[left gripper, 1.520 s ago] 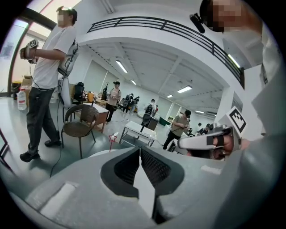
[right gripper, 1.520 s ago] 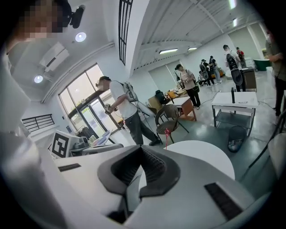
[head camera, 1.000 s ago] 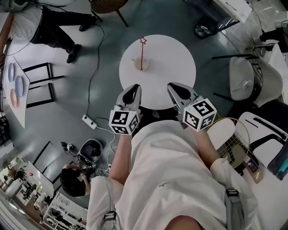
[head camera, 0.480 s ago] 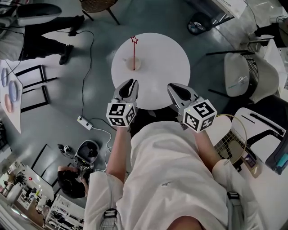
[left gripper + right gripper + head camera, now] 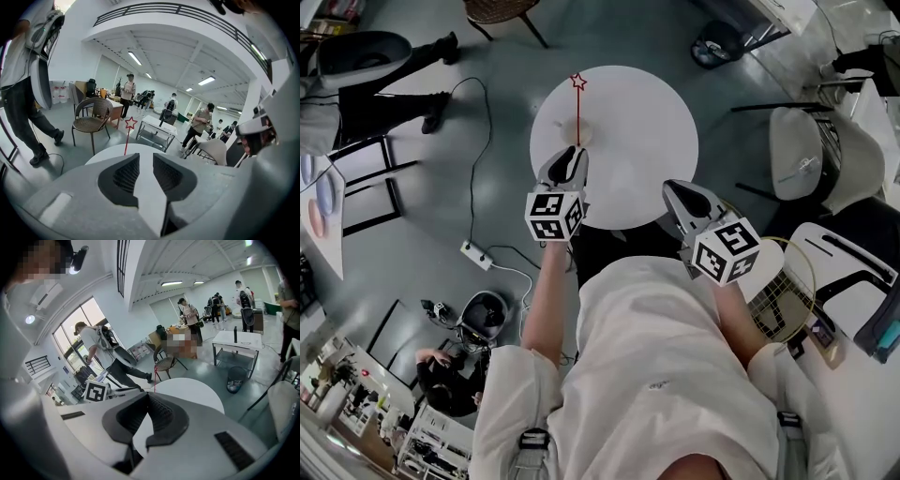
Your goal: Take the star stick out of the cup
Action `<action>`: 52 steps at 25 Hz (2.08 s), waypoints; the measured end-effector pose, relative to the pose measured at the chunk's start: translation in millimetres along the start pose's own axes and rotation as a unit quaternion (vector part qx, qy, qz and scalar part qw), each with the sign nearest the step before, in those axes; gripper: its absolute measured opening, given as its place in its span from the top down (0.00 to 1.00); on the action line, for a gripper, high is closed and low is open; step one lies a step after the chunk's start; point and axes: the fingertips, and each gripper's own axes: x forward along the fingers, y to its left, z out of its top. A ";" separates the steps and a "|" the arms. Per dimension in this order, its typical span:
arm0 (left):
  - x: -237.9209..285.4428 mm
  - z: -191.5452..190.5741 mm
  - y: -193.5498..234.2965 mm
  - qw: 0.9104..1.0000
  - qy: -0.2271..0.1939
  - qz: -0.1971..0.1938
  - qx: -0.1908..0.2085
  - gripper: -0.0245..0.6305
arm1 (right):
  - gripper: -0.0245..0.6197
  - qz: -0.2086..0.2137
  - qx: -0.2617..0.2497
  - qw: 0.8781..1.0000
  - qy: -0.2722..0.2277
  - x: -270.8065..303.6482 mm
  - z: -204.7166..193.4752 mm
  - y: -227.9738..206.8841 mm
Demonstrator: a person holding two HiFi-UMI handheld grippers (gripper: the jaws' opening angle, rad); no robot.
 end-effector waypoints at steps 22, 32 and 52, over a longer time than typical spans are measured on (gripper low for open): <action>54.1 -21.3 41.5 0.998 0.037 0.052 0.029 0.75 | 0.95 -0.019 0.014 0.999 0.022 -4.4 -15.3 -18.2; 78.1 -21.1 57.3 0.996 0.050 0.060 0.037 0.74 | 0.95 -0.020 0.021 0.999 0.029 4.2 -19.0 -21.4; 109.7 -21.5 66.9 0.994 0.078 0.065 0.043 0.78 | 0.95 -0.030 0.029 0.999 0.034 10.6 -18.1 -31.9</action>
